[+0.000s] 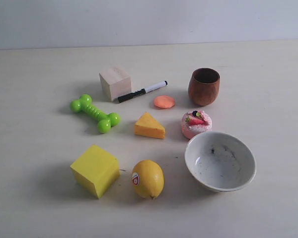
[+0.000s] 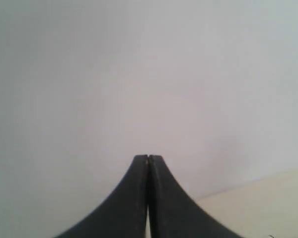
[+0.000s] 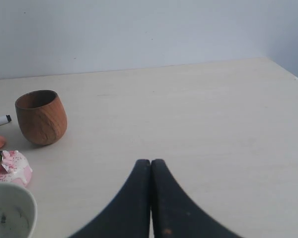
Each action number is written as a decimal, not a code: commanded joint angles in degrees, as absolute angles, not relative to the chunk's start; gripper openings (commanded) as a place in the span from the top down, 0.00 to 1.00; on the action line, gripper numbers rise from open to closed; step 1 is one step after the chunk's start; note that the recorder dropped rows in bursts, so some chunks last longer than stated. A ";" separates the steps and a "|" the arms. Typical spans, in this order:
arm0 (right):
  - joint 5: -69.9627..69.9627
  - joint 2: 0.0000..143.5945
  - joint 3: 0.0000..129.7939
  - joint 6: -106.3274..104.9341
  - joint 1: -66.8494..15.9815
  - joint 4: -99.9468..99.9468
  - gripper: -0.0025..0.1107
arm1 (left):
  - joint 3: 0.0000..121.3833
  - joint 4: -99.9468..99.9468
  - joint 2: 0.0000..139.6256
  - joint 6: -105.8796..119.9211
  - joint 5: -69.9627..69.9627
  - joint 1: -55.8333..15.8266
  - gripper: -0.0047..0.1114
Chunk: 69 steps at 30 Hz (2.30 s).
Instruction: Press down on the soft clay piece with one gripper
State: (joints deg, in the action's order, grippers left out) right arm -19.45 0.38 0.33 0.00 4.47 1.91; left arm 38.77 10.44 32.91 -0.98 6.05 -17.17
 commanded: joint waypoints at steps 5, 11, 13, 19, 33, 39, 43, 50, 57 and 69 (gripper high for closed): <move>-19.04 0.00 0.00 0.00 4.73 2.05 0.98 | 55.02 9.24 55.07 10.35 19.24 -29.52 0.96; -19.04 0.00 0.00 0.00 4.73 2.05 0.98 | 66.66 -4.04 67.80 26.82 29.70 -30.57 0.96; -19.04 0.00 0.00 0.00 4.73 2.05 0.98 | 70.32 -10.87 71.00 33.67 32.61 -29.94 0.96; -19.04 0.00 0.00 0.00 4.73 2.05 0.98 | 78.72 -28.31 80.06 49.43 44.63 -25.25 0.96; -19.04 0.00 0.00 0.00 4.73 2.05 0.98 | 89.53 -29.15 99.20 52.15 54.92 -27.10 0.96; -19.04 0.00 0.00 0.00 4.73 2.05 0.98 | 92.86 -29.63 104.74 52.15 55.31 -28.02 0.96; -19.04 0.00 0.00 0.00 4.73 2.05 0.98 | 98.07 -29.86 109.64 48.33 57.80 -28.02 0.96; -19.04 0.00 0.00 0.00 4.73 2.05 0.98 | 101.08 -30.36 111.88 47.87 61.52 -28.02 0.96; -19.04 0.00 0.00 0.00 4.73 2.05 0.98 | 101.08 -39.40 111.88 47.66 60.04 -28.02 0.96; -19.04 0.00 0.00 0.00 4.73 2.05 0.98 | 103.31 -30.21 117.63 45.76 53.64 -32.58 0.96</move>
State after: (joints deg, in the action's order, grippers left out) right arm -19.45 0.38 0.33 0.00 4.47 1.91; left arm 102.35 -35.95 115.69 47.58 53.51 -30.05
